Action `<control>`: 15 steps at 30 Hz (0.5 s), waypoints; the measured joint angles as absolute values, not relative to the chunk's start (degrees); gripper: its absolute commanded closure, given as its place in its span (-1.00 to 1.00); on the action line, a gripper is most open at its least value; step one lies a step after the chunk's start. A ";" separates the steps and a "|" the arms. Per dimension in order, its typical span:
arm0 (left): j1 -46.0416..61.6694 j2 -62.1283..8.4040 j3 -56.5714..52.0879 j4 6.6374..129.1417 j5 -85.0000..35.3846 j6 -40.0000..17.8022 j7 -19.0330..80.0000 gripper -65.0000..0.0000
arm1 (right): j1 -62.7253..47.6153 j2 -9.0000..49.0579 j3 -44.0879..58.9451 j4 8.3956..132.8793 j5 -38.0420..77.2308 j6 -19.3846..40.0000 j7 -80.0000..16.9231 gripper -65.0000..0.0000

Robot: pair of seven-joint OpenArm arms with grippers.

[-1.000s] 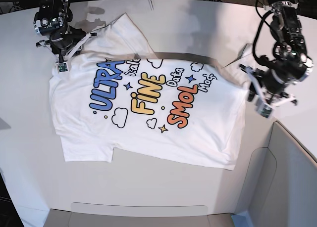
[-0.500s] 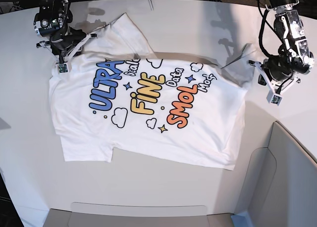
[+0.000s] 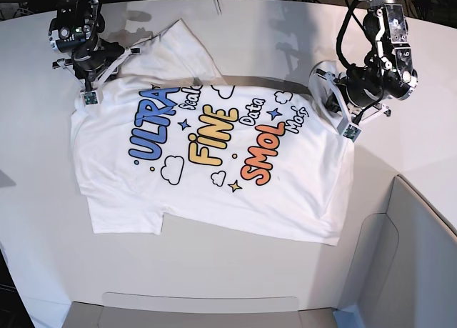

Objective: Layout the t-shirt on the table in an organized manner, then fold the t-shirt properly

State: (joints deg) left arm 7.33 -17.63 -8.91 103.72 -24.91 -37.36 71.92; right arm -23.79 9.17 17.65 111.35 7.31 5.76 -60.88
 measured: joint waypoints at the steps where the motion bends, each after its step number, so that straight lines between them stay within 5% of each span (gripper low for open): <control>1: 7.11 -17.61 -8.91 103.72 -24.82 -37.32 71.85 1.00 | -23.79 9.17 17.63 111.35 7.31 5.76 -60.86 0.57; 15: 10.94 -21.76 -9.06 100.95 -24.88 -37.34 72.01 1.00 | -23.49 9.32 17.61 110.45 7.35 5.76 -60.12 0.57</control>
State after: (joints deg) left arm 10.94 -21.76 -9.06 100.95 -24.88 -37.34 72.01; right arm -23.49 9.32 17.61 110.45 7.35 5.76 -60.12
